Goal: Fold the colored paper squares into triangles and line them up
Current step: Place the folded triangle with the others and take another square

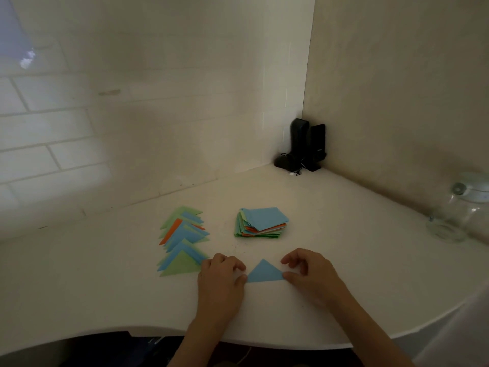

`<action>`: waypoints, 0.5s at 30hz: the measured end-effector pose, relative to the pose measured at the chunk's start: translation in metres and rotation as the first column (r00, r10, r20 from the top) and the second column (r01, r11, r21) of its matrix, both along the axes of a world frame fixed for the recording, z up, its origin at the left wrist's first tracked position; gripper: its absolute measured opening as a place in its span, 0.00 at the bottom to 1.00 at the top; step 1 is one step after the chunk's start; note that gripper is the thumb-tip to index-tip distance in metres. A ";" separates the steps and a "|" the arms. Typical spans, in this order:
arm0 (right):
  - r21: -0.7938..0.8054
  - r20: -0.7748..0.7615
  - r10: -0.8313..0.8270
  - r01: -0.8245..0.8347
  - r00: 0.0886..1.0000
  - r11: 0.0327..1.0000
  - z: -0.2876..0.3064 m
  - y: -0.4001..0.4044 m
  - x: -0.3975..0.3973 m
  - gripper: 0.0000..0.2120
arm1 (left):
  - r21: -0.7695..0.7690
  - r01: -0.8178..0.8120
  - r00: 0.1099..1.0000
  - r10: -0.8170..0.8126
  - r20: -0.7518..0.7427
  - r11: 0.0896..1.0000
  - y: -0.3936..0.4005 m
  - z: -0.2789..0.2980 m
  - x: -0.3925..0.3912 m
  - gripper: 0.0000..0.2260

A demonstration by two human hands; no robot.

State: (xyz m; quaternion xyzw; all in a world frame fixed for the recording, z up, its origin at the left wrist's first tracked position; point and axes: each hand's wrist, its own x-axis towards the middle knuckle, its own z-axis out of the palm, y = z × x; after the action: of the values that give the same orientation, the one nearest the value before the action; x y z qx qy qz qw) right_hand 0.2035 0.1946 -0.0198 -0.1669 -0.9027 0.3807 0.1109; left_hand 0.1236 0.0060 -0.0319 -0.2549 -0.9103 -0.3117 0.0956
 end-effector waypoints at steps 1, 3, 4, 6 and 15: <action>0.006 -0.006 -0.004 0.004 1.000 1.000 -0.001 -0.001 0.001 0.12 | 0.002 0.018 1.000 -0.018 -0.026 1.000 0.003 0.000 0.003 0.08; 0.031 -0.017 -0.017 0.017 1.000 0.999 -0.002 -0.003 0.001 0.13 | 0.004 0.042 0.998 -0.042 -0.040 0.999 0.013 0.005 0.014 0.10; 0.042 -0.021 -0.023 0.024 1.000 0.999 -0.003 -0.004 0.001 0.14 | 0.010 0.046 0.998 -0.045 -0.045 0.999 0.018 0.008 0.019 0.10; 0.048 -0.036 -0.030 0.032 0.999 0.998 -0.004 -0.005 0.002 0.14 | 0.007 0.033 0.999 -0.032 -0.037 0.999 0.029 0.011 0.027 0.13; 0.050 -0.047 -0.018 0.020 0.999 0.999 -0.005 -0.004 0.002 0.11 | 0.053 0.045 0.964 -0.058 0.258 0.998 0.036 0.013 0.009 0.12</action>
State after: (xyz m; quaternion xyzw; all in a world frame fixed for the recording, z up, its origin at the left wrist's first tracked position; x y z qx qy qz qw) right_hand 0.2054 0.1902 -0.0244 -0.1638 -0.9076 0.3605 0.1395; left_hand 0.1325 0.0422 -0.0188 -0.2332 -0.9005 -0.3661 -0.0265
